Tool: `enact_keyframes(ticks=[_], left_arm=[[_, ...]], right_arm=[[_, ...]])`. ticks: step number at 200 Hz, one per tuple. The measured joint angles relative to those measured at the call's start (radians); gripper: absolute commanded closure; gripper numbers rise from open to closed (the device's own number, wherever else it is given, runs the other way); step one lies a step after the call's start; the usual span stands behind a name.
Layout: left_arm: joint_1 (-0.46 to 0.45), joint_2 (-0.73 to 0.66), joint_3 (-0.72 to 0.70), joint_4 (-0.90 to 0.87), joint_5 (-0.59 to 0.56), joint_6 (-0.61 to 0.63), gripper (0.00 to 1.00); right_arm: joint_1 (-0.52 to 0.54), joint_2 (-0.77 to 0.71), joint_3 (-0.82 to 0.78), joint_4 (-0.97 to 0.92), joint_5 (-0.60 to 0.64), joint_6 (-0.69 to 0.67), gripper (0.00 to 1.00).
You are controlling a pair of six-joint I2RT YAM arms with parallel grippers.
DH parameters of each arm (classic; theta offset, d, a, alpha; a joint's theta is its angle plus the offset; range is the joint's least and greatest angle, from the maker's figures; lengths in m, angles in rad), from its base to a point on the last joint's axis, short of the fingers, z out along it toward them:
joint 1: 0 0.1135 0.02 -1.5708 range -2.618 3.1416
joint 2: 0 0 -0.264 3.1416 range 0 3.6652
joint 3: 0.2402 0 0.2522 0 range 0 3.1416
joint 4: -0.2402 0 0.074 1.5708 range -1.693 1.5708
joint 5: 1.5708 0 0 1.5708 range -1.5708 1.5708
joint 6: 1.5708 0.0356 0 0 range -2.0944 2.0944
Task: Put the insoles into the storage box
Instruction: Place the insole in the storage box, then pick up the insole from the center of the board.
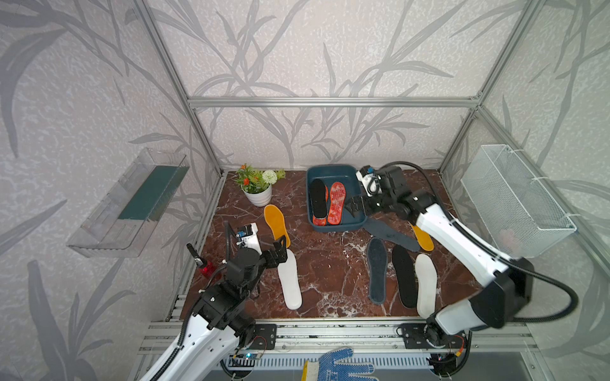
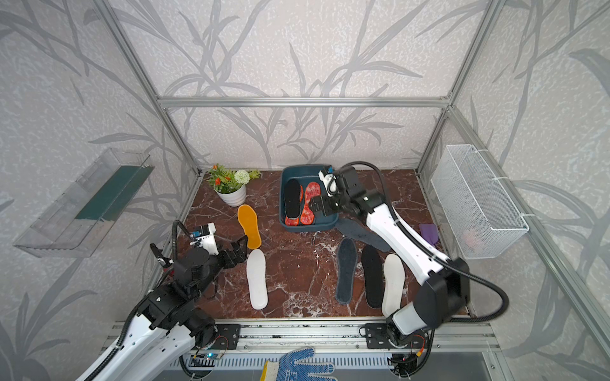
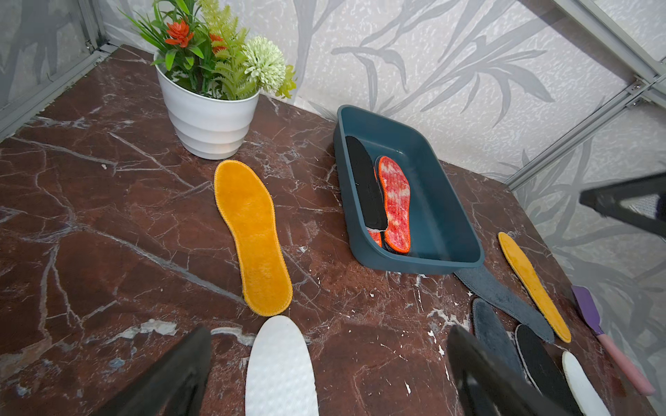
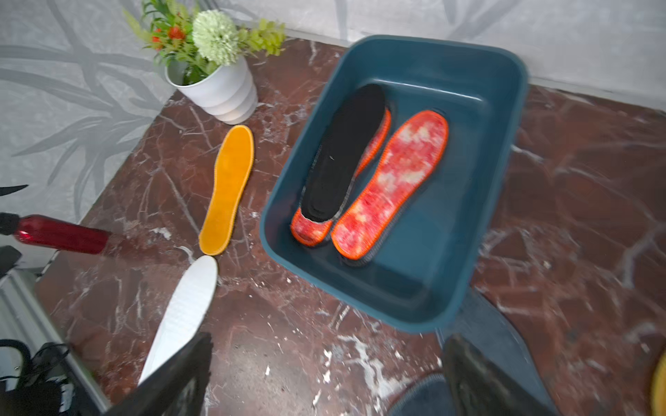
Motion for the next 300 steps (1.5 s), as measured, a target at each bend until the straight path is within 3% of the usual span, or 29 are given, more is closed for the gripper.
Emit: enact_keyframes(ticks=[24, 43, 65, 79, 129, 204, 300], left_arm=[[0.000, 0.016, -0.001, 0.023, -0.006, -0.002, 0.01], [0.000, 0.027, -0.002, 0.039, -0.006, -0.002, 0.01], [0.001, 0.044, -0.002, 0.056, -0.006, -0.002, 0.01], [0.001, 0.060, -0.002, 0.065, -0.005, -0.002, 0.01], [0.001, 0.106, -0.002, 0.093, 0.009, 0.000, 0.01], [0.001, 0.114, -0.002, 0.106, 0.027, 0.001, 0.01], [0.001, 0.113, -0.002, 0.106, 0.040, 0.003, 0.01]], right_arm=[[-0.035, -0.211, -0.263, -0.012, 0.079, 0.062, 0.07], [-0.090, -0.322, -0.428, -0.061, 0.122, 0.117, 0.18], [-0.167, -0.379, -0.530, -0.148, 0.167, 0.167, 0.38], [-0.193, -0.389, -0.558, -0.187, 0.204, 0.192, 0.43], [-0.215, -0.314, -0.585, -0.220, 0.263, 0.245, 0.49], [-0.267, -0.147, -0.617, -0.183, 0.245, 0.262, 0.61], [-0.330, -0.123, -0.681, -0.137, 0.202, 0.292, 0.62]])
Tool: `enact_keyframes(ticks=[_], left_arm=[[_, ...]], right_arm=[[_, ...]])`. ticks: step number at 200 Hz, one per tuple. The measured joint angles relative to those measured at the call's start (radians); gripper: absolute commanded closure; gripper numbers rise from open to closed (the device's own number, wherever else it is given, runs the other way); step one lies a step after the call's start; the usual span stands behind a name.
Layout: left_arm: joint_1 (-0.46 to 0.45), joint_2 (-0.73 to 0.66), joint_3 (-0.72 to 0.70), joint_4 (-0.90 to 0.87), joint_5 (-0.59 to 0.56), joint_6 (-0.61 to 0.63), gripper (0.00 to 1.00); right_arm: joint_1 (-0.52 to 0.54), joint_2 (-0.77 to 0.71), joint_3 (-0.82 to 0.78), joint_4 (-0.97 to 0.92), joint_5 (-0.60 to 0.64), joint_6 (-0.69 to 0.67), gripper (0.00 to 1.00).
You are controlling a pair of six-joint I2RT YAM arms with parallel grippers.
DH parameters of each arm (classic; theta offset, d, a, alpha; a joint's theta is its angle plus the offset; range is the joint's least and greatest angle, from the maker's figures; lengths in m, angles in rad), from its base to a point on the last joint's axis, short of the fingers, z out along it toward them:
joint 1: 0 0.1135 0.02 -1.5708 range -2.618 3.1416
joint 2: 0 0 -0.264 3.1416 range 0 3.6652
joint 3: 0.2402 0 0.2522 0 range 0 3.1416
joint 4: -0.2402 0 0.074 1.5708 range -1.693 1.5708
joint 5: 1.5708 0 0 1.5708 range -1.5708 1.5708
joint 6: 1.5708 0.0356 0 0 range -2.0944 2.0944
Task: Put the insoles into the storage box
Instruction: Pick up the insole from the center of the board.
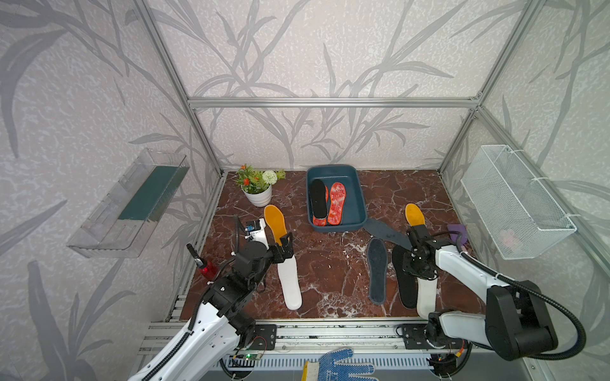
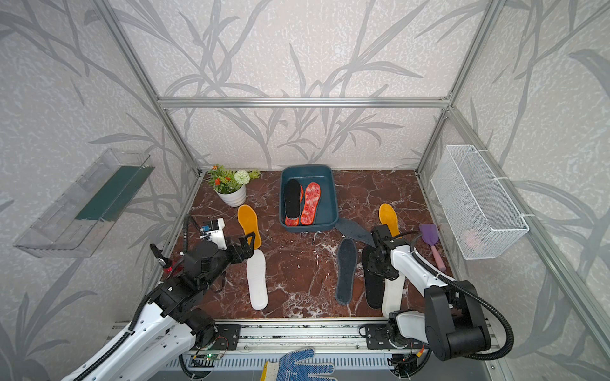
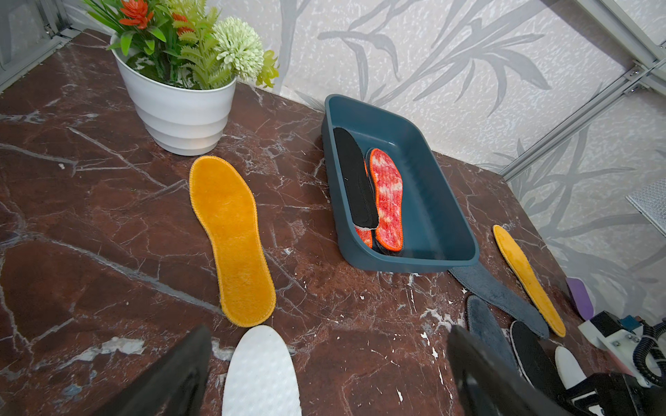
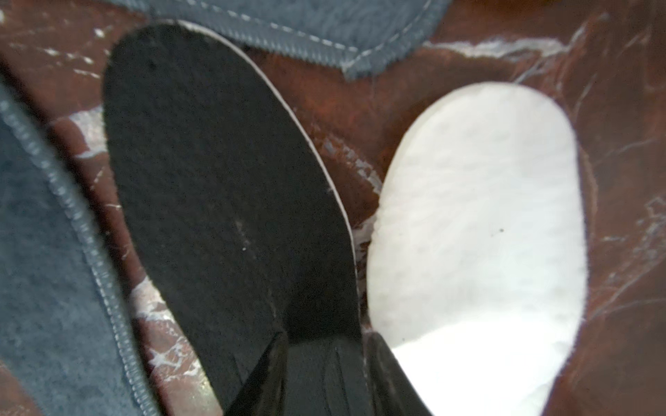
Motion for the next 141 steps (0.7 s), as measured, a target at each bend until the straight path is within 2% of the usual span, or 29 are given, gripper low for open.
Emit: enact_keyframes(ticks=[35, 72, 112, 125, 141], left_arm=[[0.000, -0.005, 0.000, 0.000, 0.001, 0.006, 0.01], [0.000, -0.011, 0.000, 0.000, 0.003, 0.011, 0.01], [0.000, -0.011, 0.000, 0.000, 0.002, 0.014, 0.01], [0.000, -0.010, 0.000, 0.000, 0.003, 0.015, 0.01], [0.000, -0.004, 0.000, 0.000, 0.002, 0.015, 0.01]], right_arm=[[-0.001, 0.013, -0.010, 0.019, -0.013, 0.004, 0.62], [-0.005, 0.012, -0.010, 0.026, -0.038, 0.003, 0.74], [-0.010, 0.012, -0.010, 0.038, -0.076, 0.002, 0.78], [-0.010, 0.012, -0.010, 0.042, -0.091, 0.001, 0.78], [-0.010, 0.013, -0.010, 0.045, -0.101, -0.001, 0.71]])
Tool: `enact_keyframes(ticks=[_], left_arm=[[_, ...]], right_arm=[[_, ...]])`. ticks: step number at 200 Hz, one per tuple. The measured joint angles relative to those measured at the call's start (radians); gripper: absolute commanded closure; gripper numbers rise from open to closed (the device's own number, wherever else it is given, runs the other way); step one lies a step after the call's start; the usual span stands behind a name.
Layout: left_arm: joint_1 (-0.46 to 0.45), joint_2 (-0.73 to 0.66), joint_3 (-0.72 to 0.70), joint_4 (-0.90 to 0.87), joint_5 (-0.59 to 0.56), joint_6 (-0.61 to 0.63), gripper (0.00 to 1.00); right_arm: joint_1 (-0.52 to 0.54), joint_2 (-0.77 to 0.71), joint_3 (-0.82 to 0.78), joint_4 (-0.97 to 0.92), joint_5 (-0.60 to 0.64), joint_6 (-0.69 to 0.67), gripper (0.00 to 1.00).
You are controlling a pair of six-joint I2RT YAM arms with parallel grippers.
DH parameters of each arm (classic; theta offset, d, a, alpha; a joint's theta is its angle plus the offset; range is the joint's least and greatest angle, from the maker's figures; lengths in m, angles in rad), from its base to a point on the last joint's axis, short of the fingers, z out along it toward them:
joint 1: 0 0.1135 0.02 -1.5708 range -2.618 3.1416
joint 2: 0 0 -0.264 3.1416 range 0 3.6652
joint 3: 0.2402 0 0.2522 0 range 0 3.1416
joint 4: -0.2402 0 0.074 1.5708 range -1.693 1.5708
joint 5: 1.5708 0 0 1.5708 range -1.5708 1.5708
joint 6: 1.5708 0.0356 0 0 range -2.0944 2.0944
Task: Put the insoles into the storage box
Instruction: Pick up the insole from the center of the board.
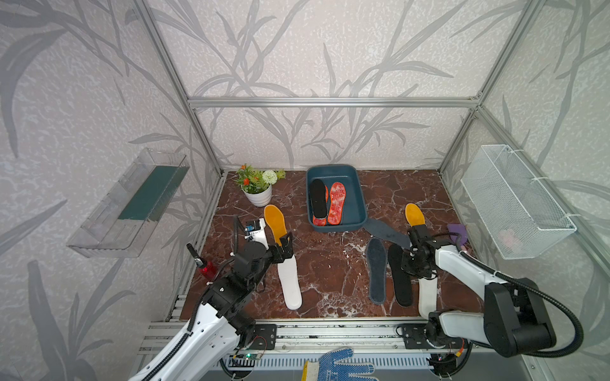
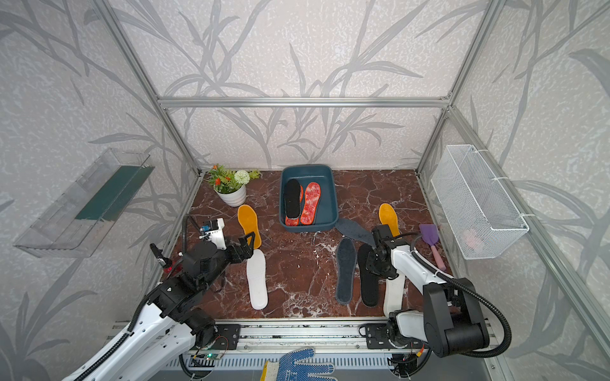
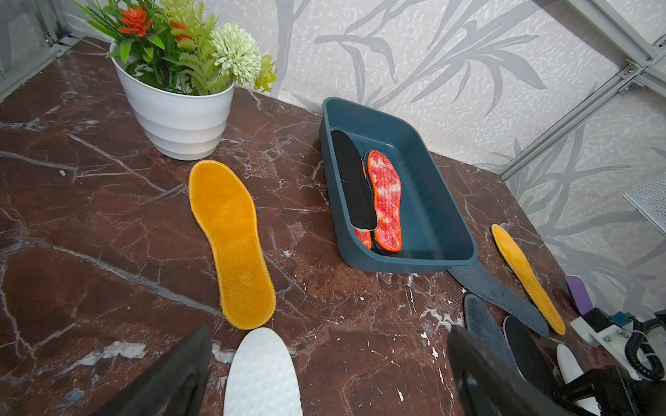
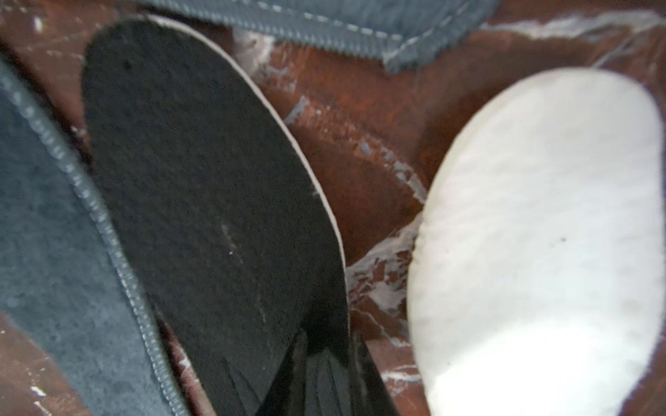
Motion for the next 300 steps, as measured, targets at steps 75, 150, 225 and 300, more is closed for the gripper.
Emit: enact_keyframes(ticks=[75, 150, 225, 300], left_arm=[[0.000, 0.013, 0.000, 0.003, 0.001, 0.002, 0.01], [0.000, 0.013, 0.000, 0.003, 0.000, 0.003, 0.01], [0.000, 0.034, 0.000, 0.006, 0.000, 0.007, 0.01], [0.000, 0.097, 0.002, 0.065, 0.042, -0.025, 0.12]], right_arm=[[0.000, 0.026, 0.000, 0.019, -0.011, 0.005, 0.75], [0.000, -0.008, 0.000, 0.006, -0.006, 0.013, 1.00], [0.000, -0.153, 0.079, -0.074, 0.002, -0.027, 1.00], [0.004, -0.269, 0.210, -0.152, -0.013, -0.048, 1.00]])
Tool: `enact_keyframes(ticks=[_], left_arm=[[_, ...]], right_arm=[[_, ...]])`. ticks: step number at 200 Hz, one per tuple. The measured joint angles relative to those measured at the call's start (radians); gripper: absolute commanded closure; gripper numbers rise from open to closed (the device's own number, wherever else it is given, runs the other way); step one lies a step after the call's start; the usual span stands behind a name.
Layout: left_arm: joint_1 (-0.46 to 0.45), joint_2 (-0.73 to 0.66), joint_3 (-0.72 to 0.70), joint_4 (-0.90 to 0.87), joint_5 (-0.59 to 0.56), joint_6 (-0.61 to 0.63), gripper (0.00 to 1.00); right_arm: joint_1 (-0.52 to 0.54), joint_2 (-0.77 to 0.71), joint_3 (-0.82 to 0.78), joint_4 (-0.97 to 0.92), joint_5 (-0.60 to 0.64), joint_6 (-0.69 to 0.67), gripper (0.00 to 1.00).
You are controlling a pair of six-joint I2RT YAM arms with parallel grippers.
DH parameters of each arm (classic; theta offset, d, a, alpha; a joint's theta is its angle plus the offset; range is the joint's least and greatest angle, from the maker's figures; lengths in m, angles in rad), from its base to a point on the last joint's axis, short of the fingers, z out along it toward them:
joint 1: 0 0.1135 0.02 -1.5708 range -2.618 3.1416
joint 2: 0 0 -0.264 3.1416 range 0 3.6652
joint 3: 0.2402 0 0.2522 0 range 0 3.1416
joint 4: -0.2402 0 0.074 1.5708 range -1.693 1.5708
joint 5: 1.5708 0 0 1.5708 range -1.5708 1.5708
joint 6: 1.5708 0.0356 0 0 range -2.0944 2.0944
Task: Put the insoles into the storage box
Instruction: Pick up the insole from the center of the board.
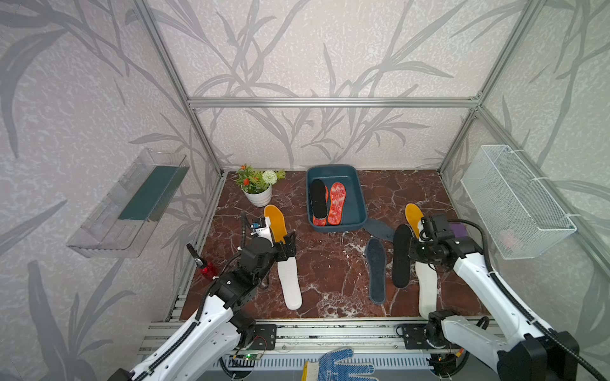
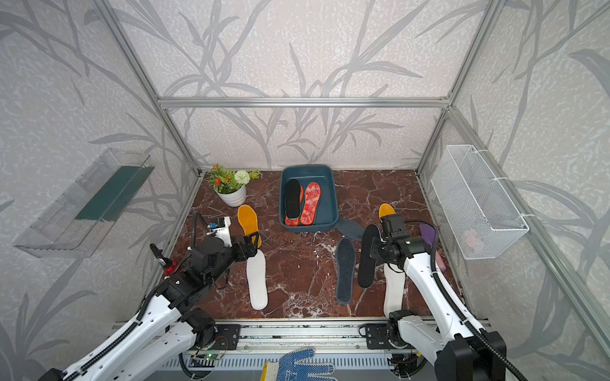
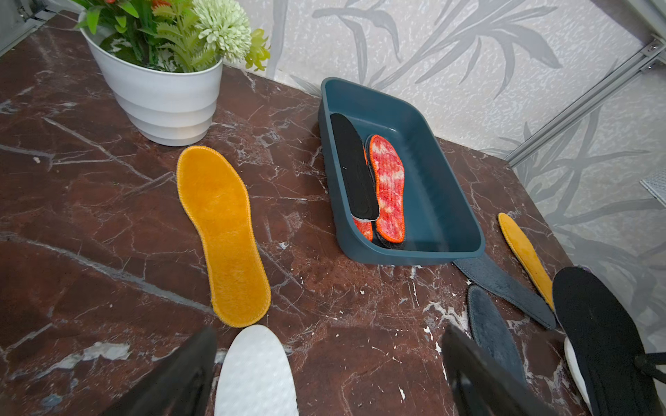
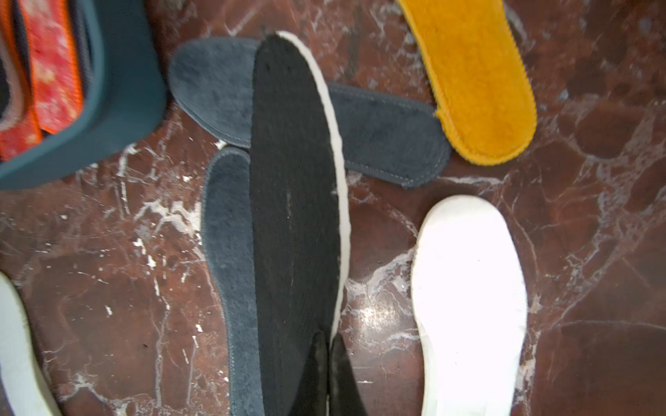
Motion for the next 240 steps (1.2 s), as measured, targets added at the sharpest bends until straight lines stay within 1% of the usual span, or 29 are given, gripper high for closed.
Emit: enact_keyframes(ticks=[22, 55, 89, 116, 146, 201, 240], left_arm=[[0.000, 0.029, 0.000, 0.059, 0.062, -0.015, 0.19], [0.000, 0.097, 0.000, 0.175, 0.185, -0.037, 0.24], [0.000, 0.157, 0.000, 0.287, 0.296, -0.060, 0.31], [0.000, 0.223, 0.005, 0.349, 0.380, -0.073, 0.36], [0.000, 0.307, 0.019, 0.404, 0.449, -0.091, 0.38], [0.000, 0.394, 0.060, 0.473, 0.536, -0.099, 0.39], [0.000, 0.461, 0.079, 0.525, 0.584, -0.115, 0.45]], right_arm=[[0.023, -0.009, 0.038, 0.013, -0.023, 0.000, 1.00], [0.161, 0.016, 0.083, 0.082, -0.044, 0.007, 1.00], [0.299, 0.116, 0.140, 0.193, -0.067, 0.027, 1.00], [0.378, 0.206, 0.187, 0.277, -0.097, 0.039, 1.00], [0.423, 0.269, 0.214, 0.372, -0.151, 0.066, 1.00], [0.460, 0.317, 0.219, 0.491, -0.224, 0.109, 1.00], [0.470, 0.320, 0.219, 0.554, -0.274, 0.134, 1.00]])
